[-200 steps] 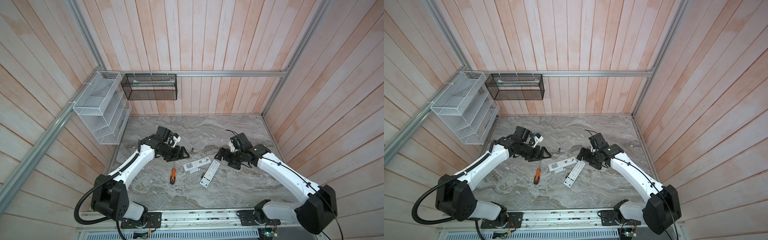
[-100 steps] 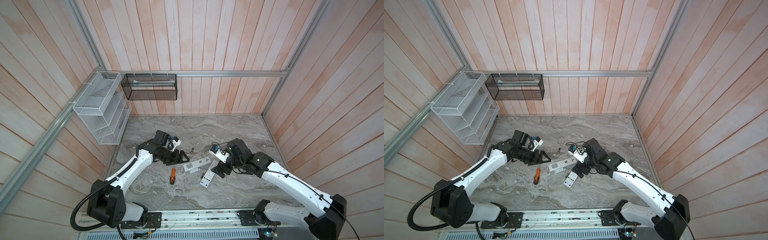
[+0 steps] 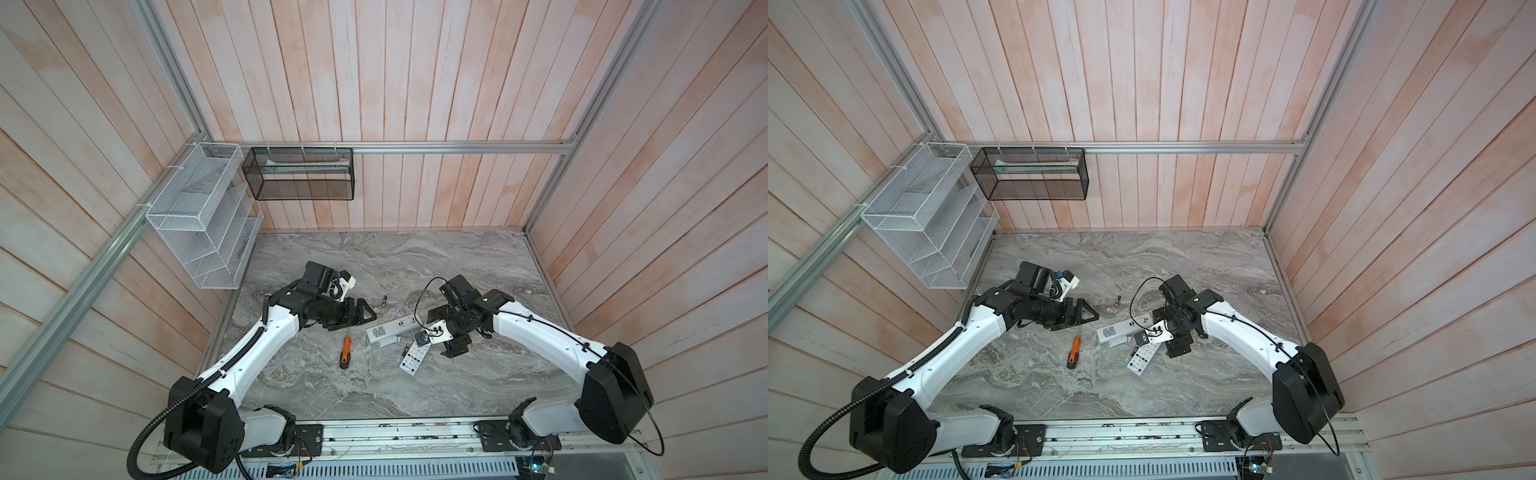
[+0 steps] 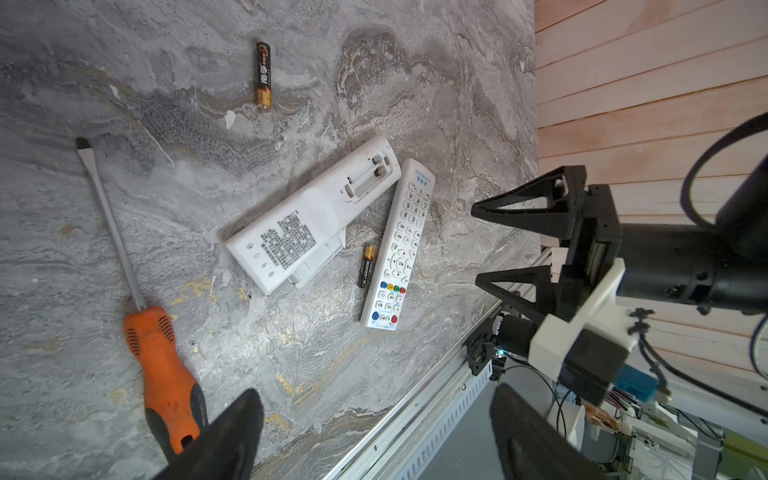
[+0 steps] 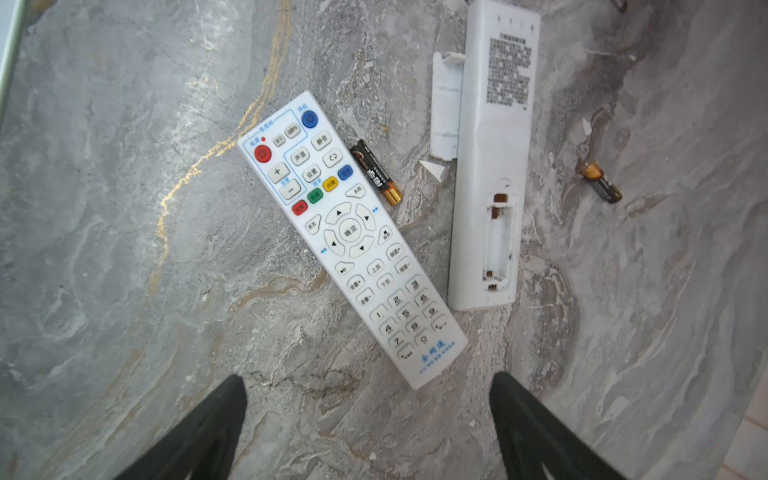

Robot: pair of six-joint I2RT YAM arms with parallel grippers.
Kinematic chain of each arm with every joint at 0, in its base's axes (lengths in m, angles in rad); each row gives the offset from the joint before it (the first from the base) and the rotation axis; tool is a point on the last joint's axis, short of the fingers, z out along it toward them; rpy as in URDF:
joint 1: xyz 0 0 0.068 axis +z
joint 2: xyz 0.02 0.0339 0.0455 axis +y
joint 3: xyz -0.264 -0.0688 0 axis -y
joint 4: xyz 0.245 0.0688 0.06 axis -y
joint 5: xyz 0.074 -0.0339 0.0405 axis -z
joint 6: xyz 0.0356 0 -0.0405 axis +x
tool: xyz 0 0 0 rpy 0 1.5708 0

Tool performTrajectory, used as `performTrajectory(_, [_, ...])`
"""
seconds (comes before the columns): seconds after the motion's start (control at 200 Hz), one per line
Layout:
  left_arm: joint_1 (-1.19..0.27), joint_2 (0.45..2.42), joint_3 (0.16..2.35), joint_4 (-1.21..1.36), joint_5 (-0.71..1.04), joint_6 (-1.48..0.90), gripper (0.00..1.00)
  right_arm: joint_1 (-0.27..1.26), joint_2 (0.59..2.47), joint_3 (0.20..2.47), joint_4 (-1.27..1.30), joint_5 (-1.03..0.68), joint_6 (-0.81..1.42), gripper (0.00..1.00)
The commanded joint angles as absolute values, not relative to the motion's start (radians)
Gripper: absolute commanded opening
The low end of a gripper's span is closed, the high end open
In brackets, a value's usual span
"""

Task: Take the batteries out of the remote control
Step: 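Move the right gripper over the white TV remote with coloured buttons, then grasp the white TV remote with the right gripper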

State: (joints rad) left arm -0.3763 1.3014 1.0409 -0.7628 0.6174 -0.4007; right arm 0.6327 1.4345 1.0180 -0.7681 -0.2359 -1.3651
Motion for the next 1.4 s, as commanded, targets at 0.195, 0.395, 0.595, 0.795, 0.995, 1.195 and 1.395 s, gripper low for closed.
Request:
performTrajectory(0.195, [-0.377, 1.267, 1.005, -0.785, 0.581, -0.399, 0.96, 0.682, 1.592, 1.073, -0.748, -0.267, -1.503, 0.92])
performTrajectory(0.395, [-0.365, 1.263, 1.002, -0.808, 0.580, -0.376, 0.96, 0.693, 1.651, 1.080, -0.710, -0.279, -1.496, 0.92])
performTrajectory(0.595, [-0.364, 1.264, 1.023, -0.845, 0.551, -0.335, 0.97, 0.695, 1.704, 1.087, -0.695, -0.285, -1.490, 0.91])
performTrajectory(0.795, [-0.357, 1.270, 1.018, -0.852, 0.562, -0.310, 0.97, 0.700, 1.758, 1.107, -0.674, -0.285, -1.479, 0.90])
performTrajectory(0.995, [-0.338, 1.280, 1.017, -0.855, 0.584, -0.292, 0.97, 0.707, 1.804, 1.114, -0.669, -0.281, -1.469, 0.89])
performTrajectory(1.195, [-0.316, 1.283, 1.010, -0.854, 0.609, -0.281, 0.98, 0.707, 1.818, 1.089, -0.663, -0.273, -1.457, 0.84])
performTrajectory(1.395, [-0.313, 1.284, 1.005, -0.854, 0.618, -0.278, 0.98, 0.708, 1.796, 1.049, -0.660, -0.279, -1.454, 0.70])
